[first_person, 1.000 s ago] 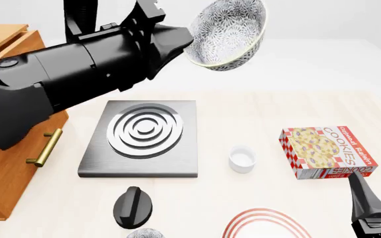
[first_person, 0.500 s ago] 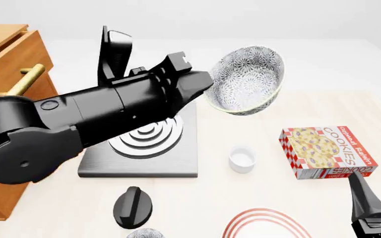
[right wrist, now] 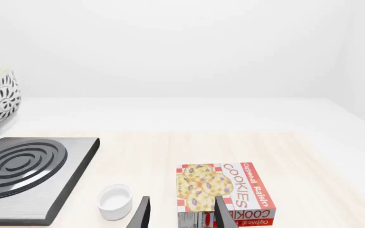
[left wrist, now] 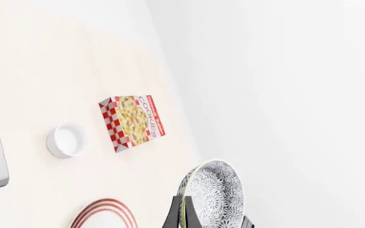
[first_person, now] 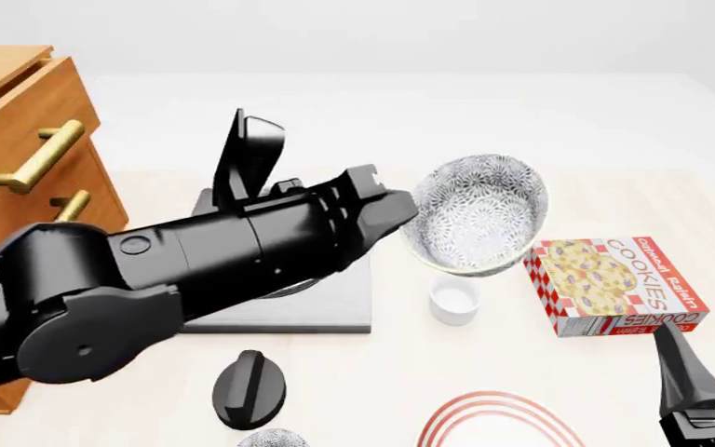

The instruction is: Pick the akita bowl on the wooden cabinet and place it on the plate.

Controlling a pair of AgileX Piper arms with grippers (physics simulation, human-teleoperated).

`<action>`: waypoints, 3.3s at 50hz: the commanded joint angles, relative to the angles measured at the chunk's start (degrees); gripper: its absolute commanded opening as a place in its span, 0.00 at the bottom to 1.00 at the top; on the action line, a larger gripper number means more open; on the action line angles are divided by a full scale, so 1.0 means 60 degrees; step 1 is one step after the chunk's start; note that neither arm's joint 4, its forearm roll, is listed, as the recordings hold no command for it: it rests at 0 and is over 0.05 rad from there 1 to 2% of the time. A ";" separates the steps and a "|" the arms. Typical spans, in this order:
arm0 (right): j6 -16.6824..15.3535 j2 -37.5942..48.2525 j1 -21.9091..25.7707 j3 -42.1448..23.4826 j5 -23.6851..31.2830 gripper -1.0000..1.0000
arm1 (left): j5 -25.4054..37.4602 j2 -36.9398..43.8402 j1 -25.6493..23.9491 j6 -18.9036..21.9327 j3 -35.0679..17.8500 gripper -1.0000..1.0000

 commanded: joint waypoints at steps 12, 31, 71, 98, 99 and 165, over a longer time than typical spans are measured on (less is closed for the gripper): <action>0.0001 0.0004 0.0003 0.0011 -0.0013 1.00 | -0.0843 0.0124 -0.0195 -0.0524 0.1001 0.00; 0.0003 0.0004 0.0002 0.0013 -0.0013 1.00 | -0.1459 0.0300 -0.0428 -0.0893 0.1784 0.00; -0.0001 0.0013 0.0003 0.0015 -0.0027 1.00 | -0.2298 0.1172 -0.1092 -0.1432 0.2457 0.00; -0.0006 0.0012 0.0005 0.0015 -0.0030 1.00 | -0.3236 0.1852 -0.1164 -0.1892 0.2808 0.00; -0.0005 0.0012 0.0004 0.0015 -0.0029 1.00 | -0.3258 0.1870 -0.1143 -0.1889 0.2828 0.00; 0.0000 0.0013 0.0005 0.0015 -0.0027 1.00 | -0.4674 0.3539 -0.1289 -0.2319 0.3474 0.00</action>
